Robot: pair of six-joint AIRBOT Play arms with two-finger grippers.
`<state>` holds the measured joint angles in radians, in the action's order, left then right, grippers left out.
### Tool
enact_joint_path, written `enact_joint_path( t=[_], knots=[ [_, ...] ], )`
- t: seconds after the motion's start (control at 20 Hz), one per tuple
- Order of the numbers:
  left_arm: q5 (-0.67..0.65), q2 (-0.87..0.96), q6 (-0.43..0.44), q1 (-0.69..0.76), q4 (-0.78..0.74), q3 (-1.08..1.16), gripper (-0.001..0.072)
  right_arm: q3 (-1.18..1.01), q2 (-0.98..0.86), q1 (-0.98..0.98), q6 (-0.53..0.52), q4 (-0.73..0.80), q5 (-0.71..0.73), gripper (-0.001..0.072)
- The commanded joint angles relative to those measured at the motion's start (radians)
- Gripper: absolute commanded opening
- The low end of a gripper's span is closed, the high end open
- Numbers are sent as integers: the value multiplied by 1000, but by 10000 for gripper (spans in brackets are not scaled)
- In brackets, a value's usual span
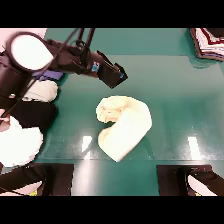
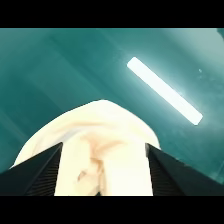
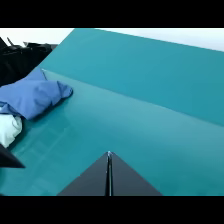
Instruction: Fold the shirts.
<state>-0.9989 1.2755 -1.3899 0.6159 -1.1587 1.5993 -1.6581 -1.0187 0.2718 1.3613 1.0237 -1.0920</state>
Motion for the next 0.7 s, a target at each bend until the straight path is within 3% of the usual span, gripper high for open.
enact_joint_path(
  t=[0.0,0.25,0.45,0.65],
  knots=[
    [79,30,-31,-56,-49,-40,610,35,-11,0,2,-1,-31,13],
    [-29,165,-61,-246,-38,-127,610,35,-93,0,1,1,-153,13],
    [-24,255,-74,-344,31,-270,609,35,-142,0,2,0,-201,13],
    [11,291,31,-356,201,-377,609,35,-145,0,2,0,-191,13]
  ],
)
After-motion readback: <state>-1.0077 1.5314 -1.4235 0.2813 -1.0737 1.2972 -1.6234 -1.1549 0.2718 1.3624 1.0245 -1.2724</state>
